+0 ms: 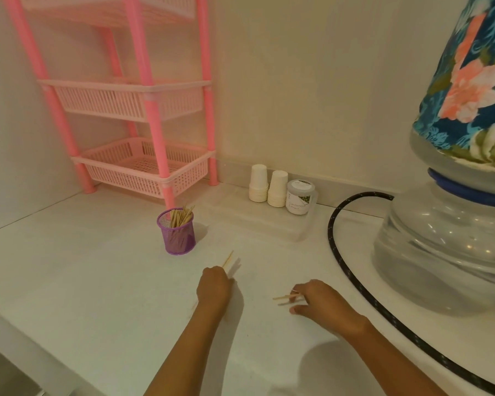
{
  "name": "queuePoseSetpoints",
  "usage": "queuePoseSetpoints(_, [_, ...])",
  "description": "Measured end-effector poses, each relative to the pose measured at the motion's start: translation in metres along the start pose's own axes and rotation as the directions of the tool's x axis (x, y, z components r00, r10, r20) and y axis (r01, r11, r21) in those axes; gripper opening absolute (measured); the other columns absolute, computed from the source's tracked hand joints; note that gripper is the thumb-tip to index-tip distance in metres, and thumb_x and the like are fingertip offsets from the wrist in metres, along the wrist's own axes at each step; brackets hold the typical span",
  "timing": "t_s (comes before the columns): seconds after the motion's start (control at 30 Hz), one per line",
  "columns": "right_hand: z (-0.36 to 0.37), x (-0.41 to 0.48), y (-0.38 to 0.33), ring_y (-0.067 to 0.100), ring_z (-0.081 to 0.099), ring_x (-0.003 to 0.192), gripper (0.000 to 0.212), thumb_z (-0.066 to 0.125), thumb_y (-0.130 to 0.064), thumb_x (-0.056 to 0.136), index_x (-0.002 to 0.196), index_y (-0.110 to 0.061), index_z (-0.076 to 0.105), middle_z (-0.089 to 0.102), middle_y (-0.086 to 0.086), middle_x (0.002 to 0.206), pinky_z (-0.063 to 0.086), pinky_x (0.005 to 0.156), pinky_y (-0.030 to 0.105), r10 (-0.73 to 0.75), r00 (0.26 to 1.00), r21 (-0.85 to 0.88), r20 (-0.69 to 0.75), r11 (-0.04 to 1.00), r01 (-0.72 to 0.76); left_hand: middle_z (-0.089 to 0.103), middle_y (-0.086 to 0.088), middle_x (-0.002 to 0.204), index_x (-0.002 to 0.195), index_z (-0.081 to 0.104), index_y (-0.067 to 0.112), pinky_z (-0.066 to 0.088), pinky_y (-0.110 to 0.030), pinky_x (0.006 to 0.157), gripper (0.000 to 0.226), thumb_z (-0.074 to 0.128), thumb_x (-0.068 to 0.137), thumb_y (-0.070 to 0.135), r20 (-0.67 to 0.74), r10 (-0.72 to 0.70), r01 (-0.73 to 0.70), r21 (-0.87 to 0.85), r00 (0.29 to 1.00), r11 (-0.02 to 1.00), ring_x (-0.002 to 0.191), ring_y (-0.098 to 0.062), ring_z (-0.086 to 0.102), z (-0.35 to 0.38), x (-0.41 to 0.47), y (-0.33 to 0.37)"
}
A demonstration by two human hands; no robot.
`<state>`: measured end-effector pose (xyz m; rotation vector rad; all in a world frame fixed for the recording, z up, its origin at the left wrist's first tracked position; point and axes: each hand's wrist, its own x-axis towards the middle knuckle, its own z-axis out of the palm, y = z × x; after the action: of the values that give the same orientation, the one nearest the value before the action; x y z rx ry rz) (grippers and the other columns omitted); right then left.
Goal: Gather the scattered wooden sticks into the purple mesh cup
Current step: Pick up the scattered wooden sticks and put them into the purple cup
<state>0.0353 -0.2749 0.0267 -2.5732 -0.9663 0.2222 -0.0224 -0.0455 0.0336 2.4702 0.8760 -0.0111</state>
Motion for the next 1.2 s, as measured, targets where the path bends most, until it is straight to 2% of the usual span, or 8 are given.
queuePoseSetpoints(0.17, [0.004,-0.006,-0.009,0.012,0.048,0.075,0.02,0.059,-0.028,0.091,0.098,-0.011,0.067,0.044,-0.007,0.072,0.029,0.053,0.01,0.032,0.998,-0.067,-0.051,0.997,-0.035,0.058,-0.01,0.119,0.117,0.056,0.005,0.048,-0.027,0.087,0.024,0.05,0.095,0.013,-0.058,0.029,-0.024,0.096,0.998,0.995,0.106,-0.023,0.061,0.006,-0.011,0.005])
queuePoseSetpoints(0.37, [0.009,-0.011,-0.017,0.013,0.047,0.076,0.026,0.047,-0.024,0.095,0.109,-0.009,0.062,0.066,0.012,0.103,0.037,0.064,0.021,0.091,0.995,-0.18,-0.041,0.979,-0.097,0.058,-0.012,0.121,0.118,0.055,0.003,0.048,-0.028,0.09,0.027,0.053,0.093,0.012,-0.011,0.022,-0.021,0.065,1.0,0.998,0.109,-0.024,0.06,0.003,-0.014,0.013])
queuePoseSetpoints(0.47, [0.013,-0.009,-0.022,0.016,0.044,0.074,0.027,0.042,-0.021,0.093,0.108,-0.008,0.061,0.065,0.013,0.1,0.034,0.062,0.022,0.172,0.983,-0.236,-0.062,0.955,-0.182,0.059,-0.012,0.121,0.119,0.057,0.003,0.048,-0.028,0.092,0.032,0.058,0.091,0.019,0.044,-0.017,0.016,0.023,0.999,1.0,0.109,-0.024,0.061,0.003,-0.015,0.01])
queuePoseSetpoints(0.6, [0.016,-0.014,-0.023,0.017,0.045,0.077,0.016,0.041,-0.018,0.095,0.082,-0.013,0.048,0.049,0.004,0.08,0.036,0.06,0.026,0.23,0.964,0.074,-0.134,0.972,-0.221,0.058,-0.016,0.119,0.12,0.049,0.0,0.047,-0.032,0.086,0.035,0.055,0.092,0.021,0.016,-0.038,0.039,-0.116,0.999,0.992,0.107,-0.029,0.058,0.001,-0.02,0.009])
queuePoseSetpoints(0.8, [0.011,-0.007,-0.041,0.016,0.044,0.069,0.023,0.038,-0.02,0.099,0.078,-0.012,0.042,0.048,0.004,0.075,0.037,0.06,0.032,0.278,0.931,0.312,-0.237,0.929,-0.198,0.058,-0.024,0.11,0.101,0.037,0.003,0.037,-0.031,0.061,0.015,0.039,0.097,0.017,-0.08,0.0,-0.035,-0.432,0.997,0.901,0.075,-0.024,0.048,-0.006,-0.025,0.022])
queuePoseSetpoints(0.93, [0.01,-0.006,-0.038,0.011,0.043,0.06,0.025,0.04,-0.029,0.1,0.088,-0.01,0.051,0.045,-0.006,0.066,0.036,0.057,0.029,0.258,0.94,0.315,-0.223,0.932,-0.181,0.057,-0.023,0.118,0.118,0.048,-0.005,0.039,-0.033,0.072,0.033,0.031,0.1,0.017,-0.087,-0.026,-0.022,-0.511,0.996,0.859,0.089,-0.031,0.053,-0.011,-0.021,0.023])
queuePoseSetpoints(1.07, [0.008,-0.02,-0.02,0.014,0.055,0.092,0.027,0.058,-0.038,0.09,0.105,-0.017,0.063,0.061,-0.001,0.096,0.041,0.07,0.022,0.149,0.974,0.126,-0.171,0.984,-0.128,0.056,-0.02,0.127,0.122,0.058,0.002,0.046,-0.039,0.09,0.038,0.028,0.1,0.012,-0.035,-0.063,0.027,-0.627,0.997,0.778,0.114,-0.037,0.055,-0.012,-0.008,0.013])
queuePoseSetpoints(1.2, [0.01,-0.028,-0.014,0.016,0.056,0.103,0.033,0.06,-0.04,0.089,0.115,-0.02,0.064,0.065,0.003,0.109,0.042,0.079,0.023,0.113,0.986,-0.073,-0.124,0.99,-0.122,0.05,-0.01,0.072,0.122,0.053,-0.002,0.04,-0.028,0.055,0.035,0.028,0.099,0.006,0.149,-0.096,0.177,-0.837,0.984,0.517,0.062,-0.02,0.049,-0.011,-0.003,0.013])
